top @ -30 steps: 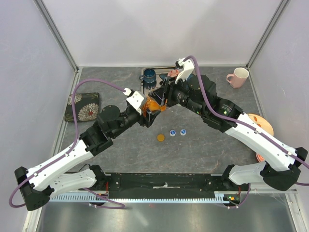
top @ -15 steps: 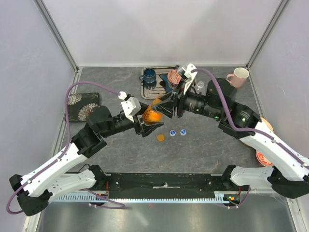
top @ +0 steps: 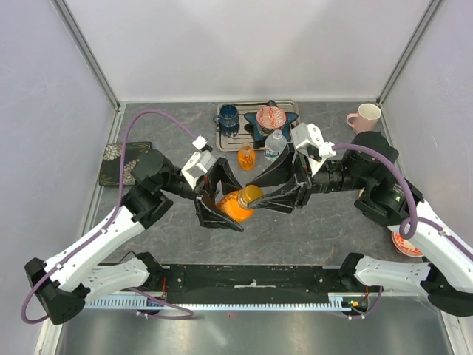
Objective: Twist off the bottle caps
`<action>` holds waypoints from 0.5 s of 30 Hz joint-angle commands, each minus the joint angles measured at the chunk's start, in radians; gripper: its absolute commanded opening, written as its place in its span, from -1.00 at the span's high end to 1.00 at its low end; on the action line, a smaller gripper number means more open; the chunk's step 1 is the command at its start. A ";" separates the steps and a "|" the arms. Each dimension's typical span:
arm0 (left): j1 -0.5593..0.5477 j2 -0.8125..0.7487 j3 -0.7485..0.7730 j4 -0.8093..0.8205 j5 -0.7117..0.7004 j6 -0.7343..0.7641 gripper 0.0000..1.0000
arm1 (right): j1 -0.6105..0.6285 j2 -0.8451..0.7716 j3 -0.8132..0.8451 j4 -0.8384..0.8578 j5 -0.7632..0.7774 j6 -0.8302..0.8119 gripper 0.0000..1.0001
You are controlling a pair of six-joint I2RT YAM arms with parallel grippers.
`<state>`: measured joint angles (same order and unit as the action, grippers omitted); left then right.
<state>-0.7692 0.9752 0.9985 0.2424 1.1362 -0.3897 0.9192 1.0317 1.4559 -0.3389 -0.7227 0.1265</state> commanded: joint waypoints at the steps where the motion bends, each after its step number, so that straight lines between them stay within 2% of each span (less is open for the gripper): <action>1: 0.048 0.014 -0.001 0.305 0.132 -0.225 0.88 | 0.006 -0.059 -0.035 0.041 -0.222 0.016 1.00; 4: 0.065 0.049 -0.008 0.391 0.161 -0.300 0.88 | 0.007 -0.076 -0.043 0.047 -0.259 0.012 1.00; 6: 0.070 0.078 -0.001 0.396 0.168 -0.316 0.88 | 0.007 -0.081 -0.043 0.047 -0.216 0.009 1.00; 10: 0.088 0.095 -0.009 0.344 0.137 -0.278 0.88 | 0.007 -0.125 -0.052 0.107 0.155 0.047 1.00; 11: 0.093 0.091 -0.014 0.287 0.102 -0.259 0.88 | 0.007 -0.133 -0.051 0.109 0.325 0.045 1.00; 13: 0.108 0.059 -0.027 0.220 0.057 -0.180 0.88 | 0.007 -0.148 -0.051 0.094 0.478 0.036 1.00; 14: 0.114 0.042 -0.032 0.172 -0.007 -0.149 0.88 | 0.006 -0.151 -0.054 0.084 0.637 0.042 1.00; 15: 0.123 0.024 -0.043 0.093 -0.042 -0.080 0.88 | 0.007 -0.151 -0.058 0.072 0.716 0.051 1.00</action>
<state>-0.6708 1.0637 0.9726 0.4973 1.2400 -0.6052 0.9264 0.8959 1.4067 -0.2848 -0.4789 0.1528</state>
